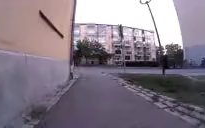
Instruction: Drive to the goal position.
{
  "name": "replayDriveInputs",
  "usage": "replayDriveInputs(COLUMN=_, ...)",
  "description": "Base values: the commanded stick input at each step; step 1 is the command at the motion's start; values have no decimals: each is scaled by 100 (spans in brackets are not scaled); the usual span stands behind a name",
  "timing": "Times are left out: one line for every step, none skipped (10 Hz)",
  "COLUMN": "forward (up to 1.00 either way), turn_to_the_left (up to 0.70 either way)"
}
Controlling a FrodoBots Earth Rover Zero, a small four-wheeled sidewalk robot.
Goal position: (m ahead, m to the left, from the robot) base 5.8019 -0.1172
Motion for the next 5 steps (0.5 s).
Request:
replayDriveInputs(forward=50, turn_to_the_left=-1)
replayDriveInputs(forward=50, turn_to_the_left=-1)
replayDriveInputs(forward=50, turn_to_the_left=-1)
replayDriveInputs(forward=50, turn_to_the_left=-1)
replayDriveInputs(forward=50, turn_to_the_left=-1)
